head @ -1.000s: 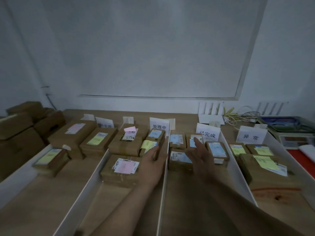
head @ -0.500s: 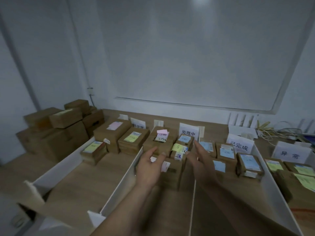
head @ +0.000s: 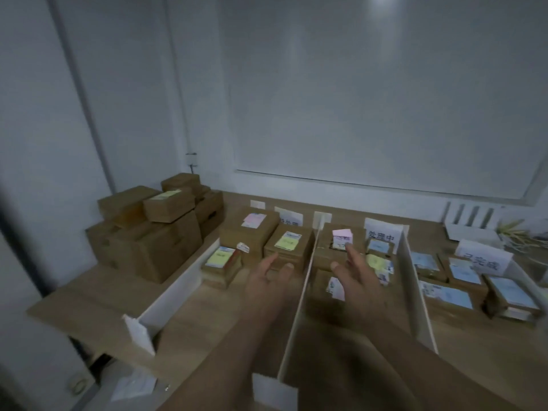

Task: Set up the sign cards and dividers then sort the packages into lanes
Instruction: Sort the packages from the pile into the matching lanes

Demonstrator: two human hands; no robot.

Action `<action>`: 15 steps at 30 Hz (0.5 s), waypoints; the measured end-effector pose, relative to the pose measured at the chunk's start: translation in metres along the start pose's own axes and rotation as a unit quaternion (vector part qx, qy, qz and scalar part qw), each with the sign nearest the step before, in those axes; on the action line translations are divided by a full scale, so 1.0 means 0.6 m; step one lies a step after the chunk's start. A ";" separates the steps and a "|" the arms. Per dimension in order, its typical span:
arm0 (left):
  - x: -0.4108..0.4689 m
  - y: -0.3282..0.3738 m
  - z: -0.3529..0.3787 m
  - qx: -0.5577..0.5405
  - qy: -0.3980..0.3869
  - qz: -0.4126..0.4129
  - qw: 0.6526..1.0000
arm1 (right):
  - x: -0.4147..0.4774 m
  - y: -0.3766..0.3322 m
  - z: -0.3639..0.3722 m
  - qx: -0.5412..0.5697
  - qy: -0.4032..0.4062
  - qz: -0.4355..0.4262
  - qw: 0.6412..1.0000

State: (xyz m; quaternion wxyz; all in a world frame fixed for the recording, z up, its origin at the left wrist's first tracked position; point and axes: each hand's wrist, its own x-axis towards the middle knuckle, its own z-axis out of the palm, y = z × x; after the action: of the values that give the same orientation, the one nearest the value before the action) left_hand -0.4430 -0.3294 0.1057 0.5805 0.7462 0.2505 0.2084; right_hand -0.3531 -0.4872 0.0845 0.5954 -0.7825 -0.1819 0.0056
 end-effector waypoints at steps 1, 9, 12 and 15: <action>0.008 -0.006 -0.029 0.004 0.001 0.001 1.000 | 0.002 -0.006 0.030 0.013 0.009 0.002 1.000; 0.060 -0.055 -0.236 -0.037 0.069 -0.010 0.997 | 0.023 -0.062 0.250 0.020 -0.038 -0.030 0.999; 0.088 -0.076 -0.298 -0.030 0.103 -0.020 0.994 | 0.038 -0.080 0.326 0.007 -0.081 -0.048 0.996; 0.121 -0.098 -0.354 -0.019 0.124 -0.023 0.992 | 0.063 -0.098 0.397 0.036 -0.105 -0.041 0.993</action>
State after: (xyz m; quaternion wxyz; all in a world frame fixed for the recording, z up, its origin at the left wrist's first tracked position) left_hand -0.5213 -0.1112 0.1007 0.5634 0.6975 0.3337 0.2910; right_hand -0.3876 -0.2412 0.0780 0.6007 -0.7473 -0.2754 0.0697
